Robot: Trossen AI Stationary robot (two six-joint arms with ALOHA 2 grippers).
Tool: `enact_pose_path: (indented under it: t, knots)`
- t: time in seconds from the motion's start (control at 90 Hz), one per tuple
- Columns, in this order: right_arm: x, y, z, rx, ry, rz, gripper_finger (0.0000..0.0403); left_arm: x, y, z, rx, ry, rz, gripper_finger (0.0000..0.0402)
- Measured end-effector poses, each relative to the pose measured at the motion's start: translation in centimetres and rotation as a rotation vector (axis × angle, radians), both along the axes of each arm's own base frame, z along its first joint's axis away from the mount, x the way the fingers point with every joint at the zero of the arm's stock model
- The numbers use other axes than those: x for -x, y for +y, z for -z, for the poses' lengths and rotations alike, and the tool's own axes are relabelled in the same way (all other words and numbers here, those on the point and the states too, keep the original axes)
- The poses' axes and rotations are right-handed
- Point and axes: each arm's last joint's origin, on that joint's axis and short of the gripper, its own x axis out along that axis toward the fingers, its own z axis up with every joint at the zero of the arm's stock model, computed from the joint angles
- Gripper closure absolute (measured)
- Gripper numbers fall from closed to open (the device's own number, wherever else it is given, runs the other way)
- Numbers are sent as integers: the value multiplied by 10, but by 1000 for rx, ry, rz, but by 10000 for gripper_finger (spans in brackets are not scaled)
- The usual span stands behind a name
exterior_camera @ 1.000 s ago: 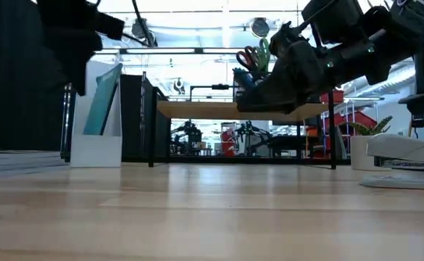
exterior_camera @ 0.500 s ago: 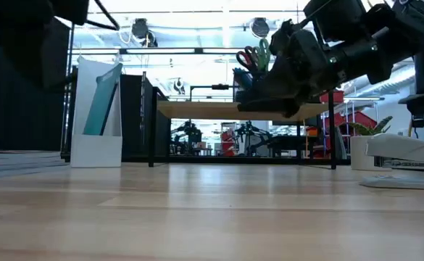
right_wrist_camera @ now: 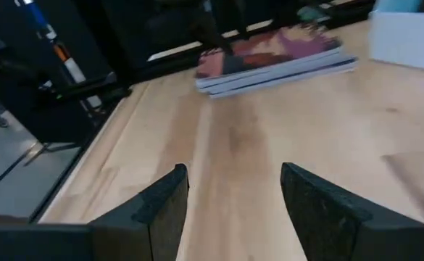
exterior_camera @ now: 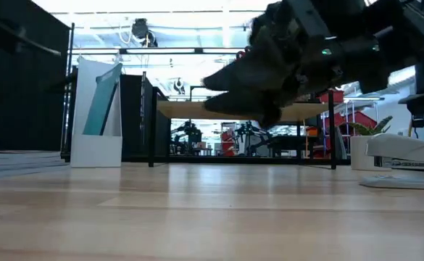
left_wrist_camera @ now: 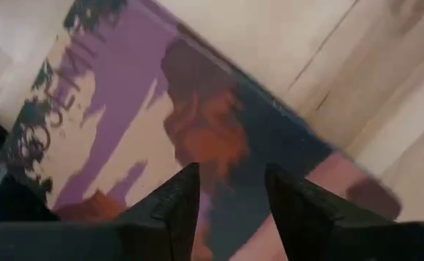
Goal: Stock shelves
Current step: Put the purple book into the white bookshelf
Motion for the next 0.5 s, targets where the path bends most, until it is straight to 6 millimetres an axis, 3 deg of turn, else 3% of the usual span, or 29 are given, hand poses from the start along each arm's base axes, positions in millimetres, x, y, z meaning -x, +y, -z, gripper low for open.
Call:
enact_pose_path:
  t: [0.256, 0.5]
  knots:
    - [-47, 18, 14, 12, 35, -13, 202, 19, -14, 29, 106, -96, 55, 276]
    - [-70, 30, 19, 30, 96, -25, 202, 16, -17, 30, 72, -196, 111, 277]
